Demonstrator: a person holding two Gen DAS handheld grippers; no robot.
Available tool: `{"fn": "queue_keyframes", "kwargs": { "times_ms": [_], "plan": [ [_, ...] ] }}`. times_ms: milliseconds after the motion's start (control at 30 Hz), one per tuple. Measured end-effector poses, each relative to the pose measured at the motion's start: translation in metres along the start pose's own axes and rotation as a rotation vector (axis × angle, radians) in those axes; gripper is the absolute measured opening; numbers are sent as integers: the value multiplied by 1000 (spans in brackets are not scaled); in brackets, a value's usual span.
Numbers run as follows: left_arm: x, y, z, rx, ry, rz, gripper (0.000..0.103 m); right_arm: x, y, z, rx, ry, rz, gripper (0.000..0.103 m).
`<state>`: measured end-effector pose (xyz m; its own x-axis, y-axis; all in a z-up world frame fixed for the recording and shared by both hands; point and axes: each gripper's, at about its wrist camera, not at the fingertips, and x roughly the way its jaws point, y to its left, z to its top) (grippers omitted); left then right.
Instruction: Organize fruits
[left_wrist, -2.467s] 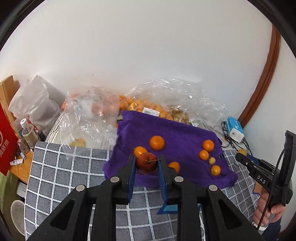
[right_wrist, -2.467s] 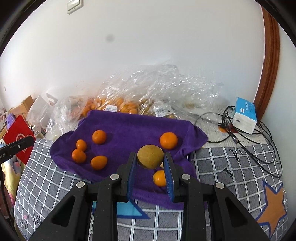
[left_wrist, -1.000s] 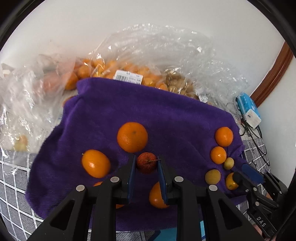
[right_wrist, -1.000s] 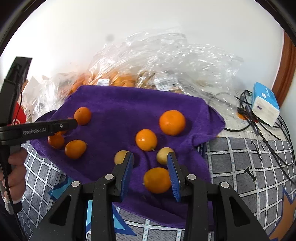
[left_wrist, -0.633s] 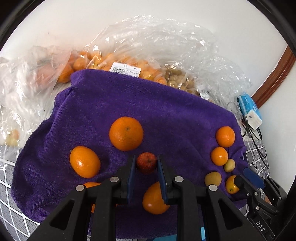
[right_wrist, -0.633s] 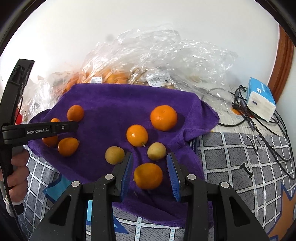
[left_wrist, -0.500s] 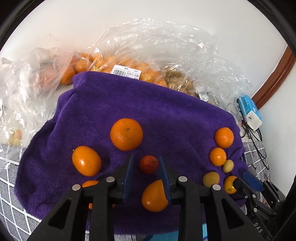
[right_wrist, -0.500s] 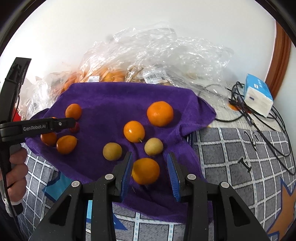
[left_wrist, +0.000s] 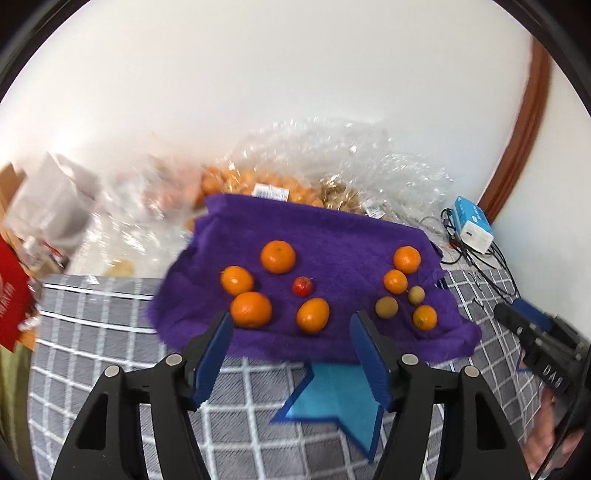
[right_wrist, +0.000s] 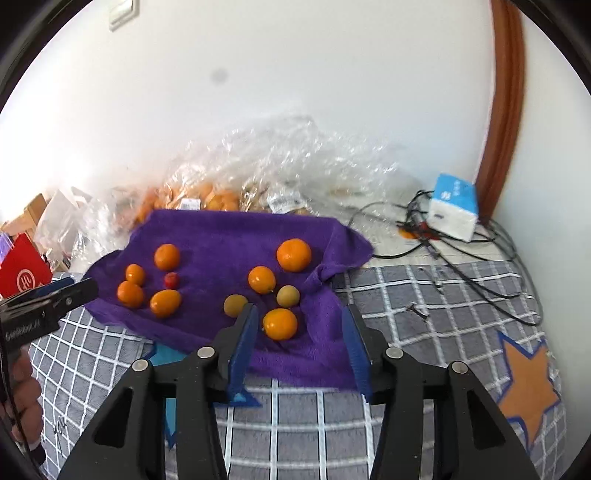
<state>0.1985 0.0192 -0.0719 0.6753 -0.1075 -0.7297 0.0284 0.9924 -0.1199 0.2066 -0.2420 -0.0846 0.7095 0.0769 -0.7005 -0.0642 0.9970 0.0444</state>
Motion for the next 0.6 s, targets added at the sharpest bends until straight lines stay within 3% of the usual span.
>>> {"fn": "queue_keyframes", "kwargs": {
  "times_ms": [233,300,600],
  "plan": [
    [-66,-14,-25,42,-95,24,81,-55,-5,-18,31,-29,6,66],
    [-82,-18,-32,42,-121,35,87,-72,-6,-26,26,-50,0,80],
    [-137,-29,-69,42,-195,38,96,-133,-1,-59,-18,-123,-41,99]
  ]
}}
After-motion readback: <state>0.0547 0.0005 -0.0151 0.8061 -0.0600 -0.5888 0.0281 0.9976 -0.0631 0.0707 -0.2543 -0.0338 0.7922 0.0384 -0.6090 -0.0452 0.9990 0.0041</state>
